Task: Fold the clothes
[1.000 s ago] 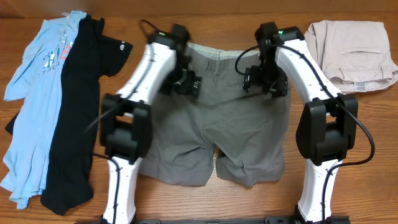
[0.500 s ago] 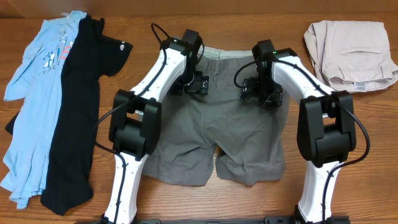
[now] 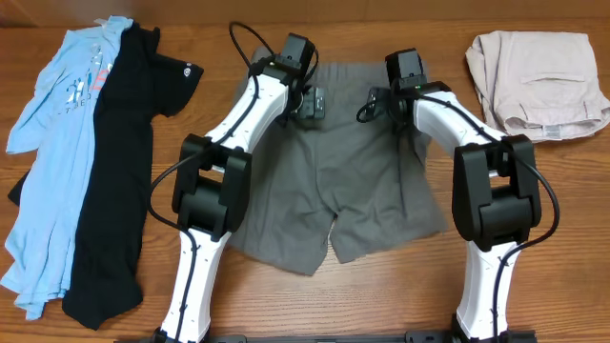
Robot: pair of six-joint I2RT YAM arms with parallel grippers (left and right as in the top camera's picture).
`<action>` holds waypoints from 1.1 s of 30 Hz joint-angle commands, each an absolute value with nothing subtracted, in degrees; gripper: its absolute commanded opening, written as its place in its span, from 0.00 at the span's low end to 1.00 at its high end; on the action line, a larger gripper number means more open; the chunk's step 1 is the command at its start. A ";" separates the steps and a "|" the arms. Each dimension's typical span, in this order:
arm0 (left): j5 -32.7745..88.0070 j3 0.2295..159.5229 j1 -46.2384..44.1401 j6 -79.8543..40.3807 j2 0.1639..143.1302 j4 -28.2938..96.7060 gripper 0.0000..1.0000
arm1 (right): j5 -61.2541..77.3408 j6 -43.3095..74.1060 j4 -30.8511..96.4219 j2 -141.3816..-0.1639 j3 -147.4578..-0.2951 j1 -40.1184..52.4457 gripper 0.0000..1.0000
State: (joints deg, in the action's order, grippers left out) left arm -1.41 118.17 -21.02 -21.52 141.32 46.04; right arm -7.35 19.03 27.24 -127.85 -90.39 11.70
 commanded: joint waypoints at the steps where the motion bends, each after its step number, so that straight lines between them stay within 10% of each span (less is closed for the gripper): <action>1: -0.82 116.36 -17.61 -22.59 148.09 40.99 1.00 | -6.20 17.56 22.74 -133.56 -88.05 10.87 0.88; 16: 1.52 125.80 -12.40 -20.23 147.94 51.11 1.00 | -4.86 19.33 53.80 -131.11 -111.04 5.28 1.00; 33: 2.63 171.46 -13.54 -15.97 147.94 96.84 1.00 | -1.41 17.58 89.91 -107.72 -123.13 4.97 1.00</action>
